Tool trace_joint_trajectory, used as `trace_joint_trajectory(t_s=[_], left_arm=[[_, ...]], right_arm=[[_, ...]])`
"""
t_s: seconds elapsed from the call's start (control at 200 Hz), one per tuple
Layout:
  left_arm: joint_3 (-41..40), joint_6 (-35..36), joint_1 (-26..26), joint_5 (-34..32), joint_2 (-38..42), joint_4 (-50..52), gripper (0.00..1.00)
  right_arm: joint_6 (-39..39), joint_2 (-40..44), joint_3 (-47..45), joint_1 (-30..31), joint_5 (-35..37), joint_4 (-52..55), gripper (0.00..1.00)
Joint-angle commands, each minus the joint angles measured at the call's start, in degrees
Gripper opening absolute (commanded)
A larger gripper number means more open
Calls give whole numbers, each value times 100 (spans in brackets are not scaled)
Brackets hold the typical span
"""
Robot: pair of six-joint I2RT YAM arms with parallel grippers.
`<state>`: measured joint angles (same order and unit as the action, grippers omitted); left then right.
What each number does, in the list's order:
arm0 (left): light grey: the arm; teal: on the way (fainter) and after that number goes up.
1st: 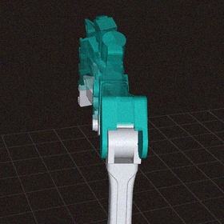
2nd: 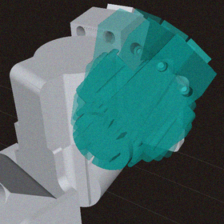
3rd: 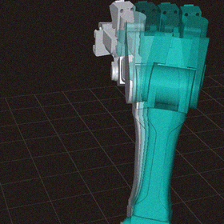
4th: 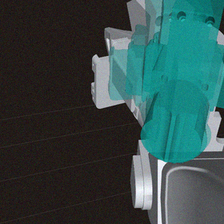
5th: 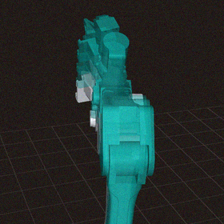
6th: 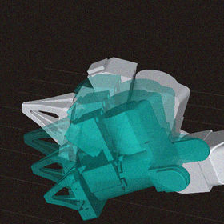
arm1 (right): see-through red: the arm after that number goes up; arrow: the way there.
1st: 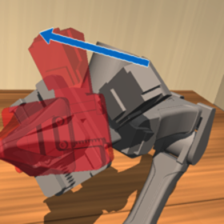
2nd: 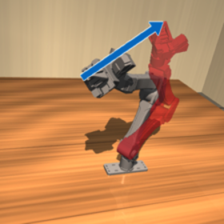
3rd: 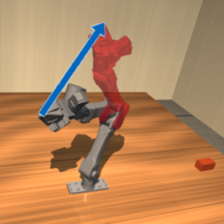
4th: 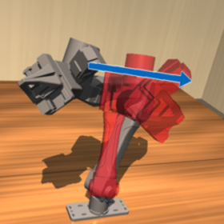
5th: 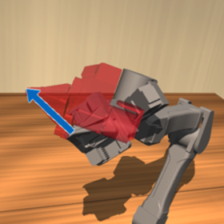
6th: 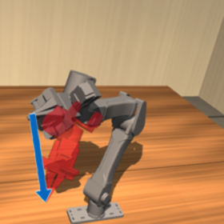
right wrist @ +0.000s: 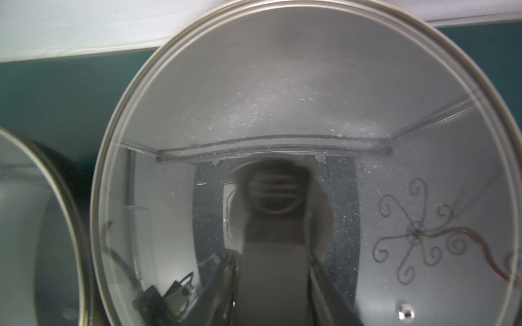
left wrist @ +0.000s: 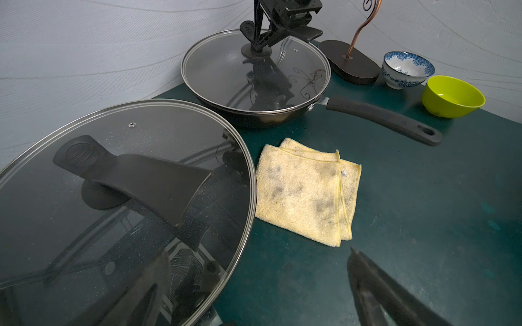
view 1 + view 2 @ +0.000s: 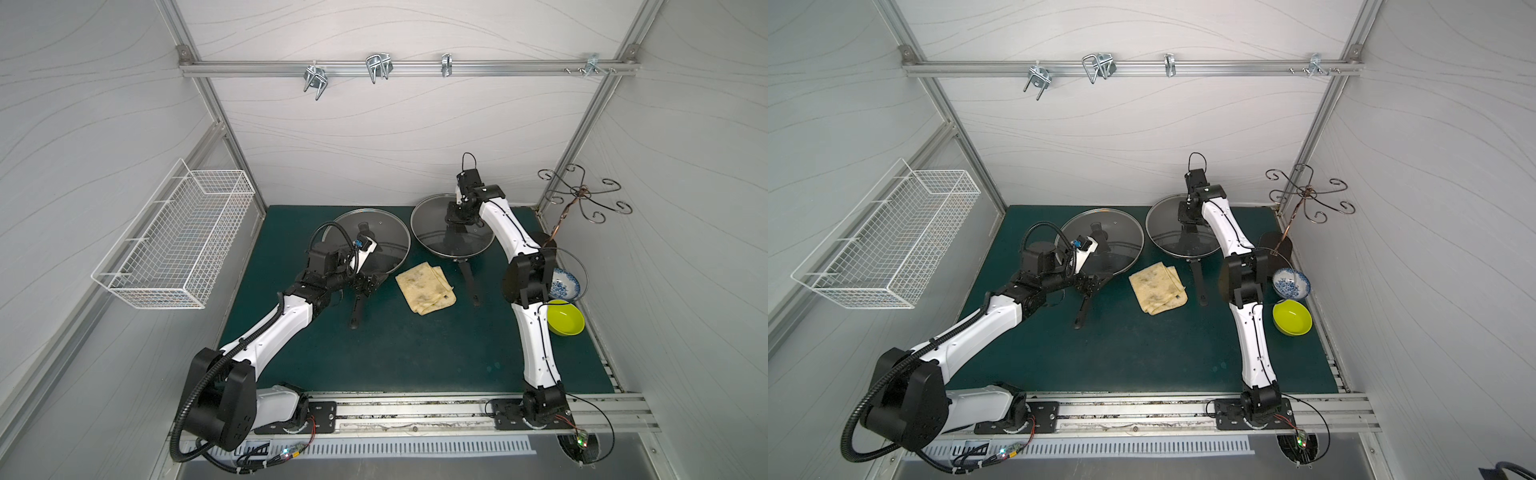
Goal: Wipe the pot lid with a cloth
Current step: Move the cooking pot to the center of the board.
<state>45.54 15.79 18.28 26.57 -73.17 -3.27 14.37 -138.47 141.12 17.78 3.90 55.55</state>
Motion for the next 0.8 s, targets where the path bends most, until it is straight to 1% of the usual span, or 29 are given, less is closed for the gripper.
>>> trace_joint_trajectory(t_s=[0.0,0.065,0.145,0.29,0.48,0.59,0.695,0.76,0.795], left_arm=[[234,245,26,9,37,-94,100],[239,264,25,0,19,-92,100],[258,275,24,-18,-10,-100,100],[259,292,20,-38,-27,-95,100],[210,328,26,-120,-6,-108,100],[207,354,26,-126,-13,-108,100],[210,372,18,-113,-31,-110,100],[219,370,24,-114,-31,-107,100],[220,372,20,-116,-32,-110,100]], right_arm=[[-270,10,-20,-76,-86,355,30],[-401,76,-90,-128,-215,382,23],[-594,140,-158,-189,-431,489,20],[-1056,308,-384,-214,-557,797,20],[-1172,910,-1376,-233,-570,717,20],[-1192,1157,-1762,-259,-563,653,20],[-1191,1175,-1759,-292,-592,591,24],[-1232,1093,-1624,-290,-566,591,34],[-1243,1046,-1537,-286,-555,574,36]])
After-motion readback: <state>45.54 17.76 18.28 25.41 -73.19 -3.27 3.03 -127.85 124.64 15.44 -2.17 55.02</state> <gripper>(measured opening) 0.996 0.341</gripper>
